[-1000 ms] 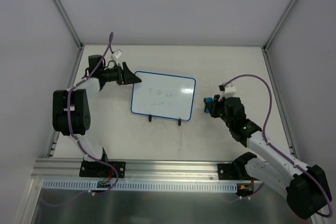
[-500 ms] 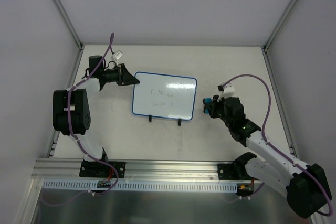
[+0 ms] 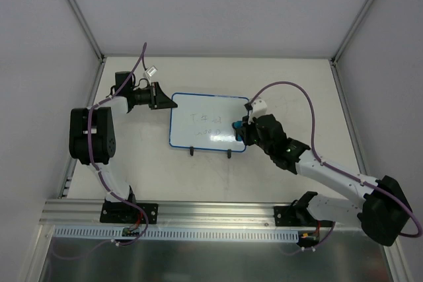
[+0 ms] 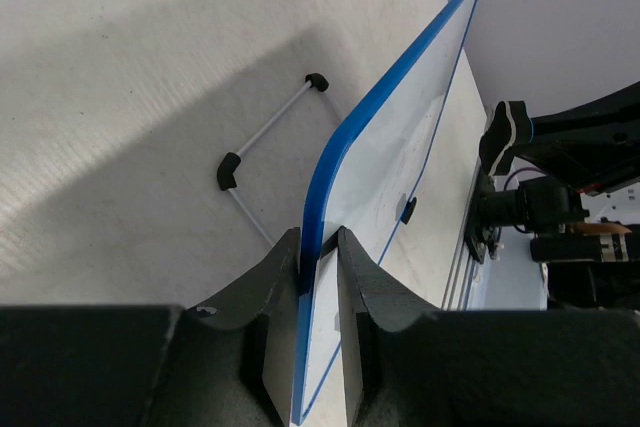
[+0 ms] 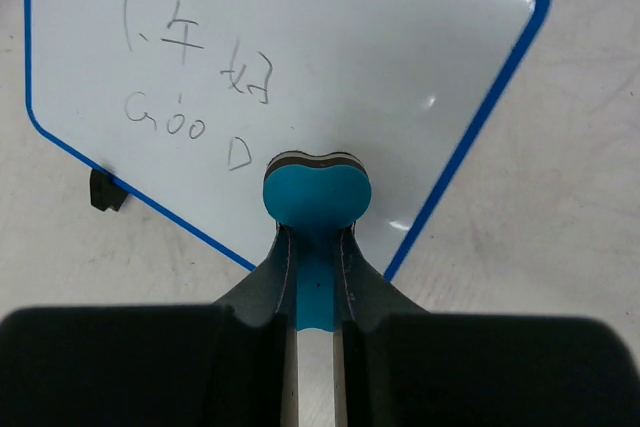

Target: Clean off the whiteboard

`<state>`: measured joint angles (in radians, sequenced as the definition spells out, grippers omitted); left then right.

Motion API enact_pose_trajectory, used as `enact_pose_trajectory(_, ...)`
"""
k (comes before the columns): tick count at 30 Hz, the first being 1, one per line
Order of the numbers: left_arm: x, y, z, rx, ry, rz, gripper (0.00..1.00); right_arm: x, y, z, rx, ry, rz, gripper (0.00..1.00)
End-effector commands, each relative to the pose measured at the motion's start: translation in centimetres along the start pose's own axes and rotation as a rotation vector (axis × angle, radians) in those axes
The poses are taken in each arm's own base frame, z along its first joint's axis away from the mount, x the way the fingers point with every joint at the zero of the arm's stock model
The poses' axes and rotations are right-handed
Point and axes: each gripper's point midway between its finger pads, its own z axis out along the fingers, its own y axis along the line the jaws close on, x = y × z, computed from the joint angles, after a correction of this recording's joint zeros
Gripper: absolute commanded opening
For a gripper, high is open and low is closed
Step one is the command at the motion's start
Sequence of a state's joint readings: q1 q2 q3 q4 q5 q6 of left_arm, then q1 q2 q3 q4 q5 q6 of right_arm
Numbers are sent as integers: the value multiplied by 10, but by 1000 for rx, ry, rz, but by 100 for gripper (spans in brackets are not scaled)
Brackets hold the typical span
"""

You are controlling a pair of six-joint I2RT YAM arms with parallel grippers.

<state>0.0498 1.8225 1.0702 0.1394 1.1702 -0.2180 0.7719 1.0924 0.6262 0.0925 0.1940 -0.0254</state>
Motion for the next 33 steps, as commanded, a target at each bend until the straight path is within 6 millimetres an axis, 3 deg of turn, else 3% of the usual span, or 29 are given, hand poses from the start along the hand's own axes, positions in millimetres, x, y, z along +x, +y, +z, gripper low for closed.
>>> enact_pose_trajectory(1,8,4,10,46,44,0,0,-34,23,10,26,-43,-44,0)
enact_pose_trajectory(3,9,2,10,68,50,6,0,-33,24,19,84,-9,-71,0)
enact_pose_trajectory(4,9,2,9,66,48,11,0,-47,35,22,83,-21,-74,0)
enact_pose_trajectory(5,8,1,9,63,47,17,0,-31,33,34,119,48,-95,0)
enact_pose_trajectory(10,10,-1,9,76,51,26,0,-28,52,53,195,73,-151,0)
enact_pose_trajectory(16,19,-9,11,145,71,74,0,-29,56,71,275,69,-139,0)
enact_pose_trajectory(24,28,-25,13,262,100,81,0,-34,74,80,304,-16,-182,0)
enact_pose_trajectory(33,28,-28,11,248,93,108,0,-50,96,93,275,-73,-225,0)
